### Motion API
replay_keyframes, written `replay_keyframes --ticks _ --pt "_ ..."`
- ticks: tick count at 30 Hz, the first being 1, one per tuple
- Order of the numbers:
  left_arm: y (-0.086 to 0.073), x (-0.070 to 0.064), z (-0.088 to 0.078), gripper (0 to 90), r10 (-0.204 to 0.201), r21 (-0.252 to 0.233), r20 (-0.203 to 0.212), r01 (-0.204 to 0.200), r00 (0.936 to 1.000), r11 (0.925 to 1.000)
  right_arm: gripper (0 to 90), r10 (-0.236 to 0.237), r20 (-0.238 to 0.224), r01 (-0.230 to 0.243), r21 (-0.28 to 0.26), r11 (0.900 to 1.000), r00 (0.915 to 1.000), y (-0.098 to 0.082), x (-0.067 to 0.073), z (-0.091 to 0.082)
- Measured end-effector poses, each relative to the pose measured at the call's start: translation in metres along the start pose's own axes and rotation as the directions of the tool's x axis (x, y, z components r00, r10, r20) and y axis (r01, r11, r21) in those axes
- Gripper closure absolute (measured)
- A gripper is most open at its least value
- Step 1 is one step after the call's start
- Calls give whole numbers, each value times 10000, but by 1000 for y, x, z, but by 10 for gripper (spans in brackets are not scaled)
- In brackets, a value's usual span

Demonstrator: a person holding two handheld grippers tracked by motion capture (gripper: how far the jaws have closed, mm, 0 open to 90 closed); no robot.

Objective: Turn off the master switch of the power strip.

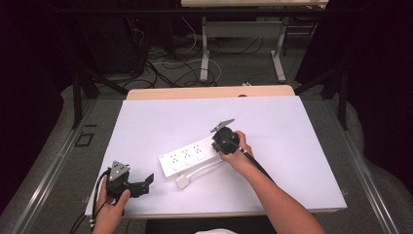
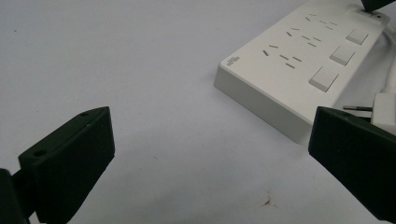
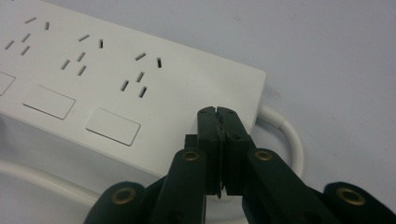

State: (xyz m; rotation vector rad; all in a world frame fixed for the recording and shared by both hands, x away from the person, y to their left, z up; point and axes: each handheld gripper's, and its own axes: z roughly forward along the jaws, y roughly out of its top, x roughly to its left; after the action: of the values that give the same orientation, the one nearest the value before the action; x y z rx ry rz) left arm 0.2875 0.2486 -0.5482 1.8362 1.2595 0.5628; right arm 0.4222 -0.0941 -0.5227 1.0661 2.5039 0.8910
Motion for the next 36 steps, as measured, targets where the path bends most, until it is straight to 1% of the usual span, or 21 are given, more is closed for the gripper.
replay_keyframes --ticks 1,3,4,8,9,10,11,12,16,17,20,21,23,25,28,29,30,31,34,35,36 --pt "0 0 1 6 -21 -22 -6 21 10000 10000 870 106 -96 -108 -194 9998 9999 -1 0 1" --pt "0 0 1 7 -7 -10 4 7 10000 10000 862 105 -131 -105 -23 9999 9999 -1 0 -1" --pt "0 0 1 6 -7 -10 4 7 10000 10000 860 -80 -158 78 -104 9999 9998 -1 0 0" --pt "0 -1 1 6 31 19 13 -31 10000 10000 845 -18 -128 17 -50 10000 9999 -1 -1 -1" --pt "0 -1 1 6 32 37 13 -32 10000 10000 831 173 -156 -177 -250 9995 9997 -1 -1 -1" --pt "0 -1 1 7 41 41 6 -41 10000 10000 819 353 -125 -353 34 9994 9993 -1 0 -3" --pt "0 0 1 7 28 38 5 -28 10000 10000 807 201 -182 -202 -18 9998 9996 -1 -2 -3" --pt "0 0 1 6 12 40 3 -12 10000 10000 796 279 -173 -289 -566 9980 9995 -3 -2 0" --pt "0 -1 1 6 5 7 4 -5 10000 10000 738 375 -212 -374 51 9993 9991 -1 -3 -4" --pt "0 0 0 7 32 1 -34 -32 10000 10000 724 249 -234 -249 20 9997 9994 -1 -4 -3" --pt "0 1 0 7 3 16 -47 -3 10000 10000 683 597 -224 -596 34 9982 9980 -1 -3 -3" --pt "1 1 1 6 -18 26 -57 18 10000 10000 674 562 -273 -568 -249 9981 9980 -2 -3 -2" --pt "1 2 1 7 -6 28 -61 6 10000 10000 649 651 -212 -650 86 9978 9977 0 -3 -5" --pt "1 2 2 6 -4 54 -61 4 10000 10000 626 565 -289 -569 -111 9983 9980 -1 -4 -6" --pt "1 2 2 6 13 63 -57 -13 10000 10000 597 651 -318 -650 33 9979 9974 0 -5 -7" --pt "1 2 3 7 6 30 -64 -6 10000 10000 571 739 -269 -745 -229 9970 9969 -1 -6 -8" --pt "1 2 3 6 -28 20 -64 28 10000 10000 547 670 -305 -674 -124 9976 9973 0 -7 -9" --pt "1 2 3 7 -27 -6 -66 27 10000 10000 526 630 -277 -640 -389 9972 9976 -1 -8 -8" --pt "1 3 3 7 -30 -8 -58 30 10000 10000 478 810 -219 -815 -233 9964 9965 -1 -7 -11" --pt "1 2 3 7 -32 27 -42 32 10000 10000 464 838 -125 -842 -320 9959 9964 -2 -7 -11" --pt "1 2 3 6 -19 46 -43 19 10000 10000 429 709 -79 -711 -337 9969 9975 -2 -8 -13"
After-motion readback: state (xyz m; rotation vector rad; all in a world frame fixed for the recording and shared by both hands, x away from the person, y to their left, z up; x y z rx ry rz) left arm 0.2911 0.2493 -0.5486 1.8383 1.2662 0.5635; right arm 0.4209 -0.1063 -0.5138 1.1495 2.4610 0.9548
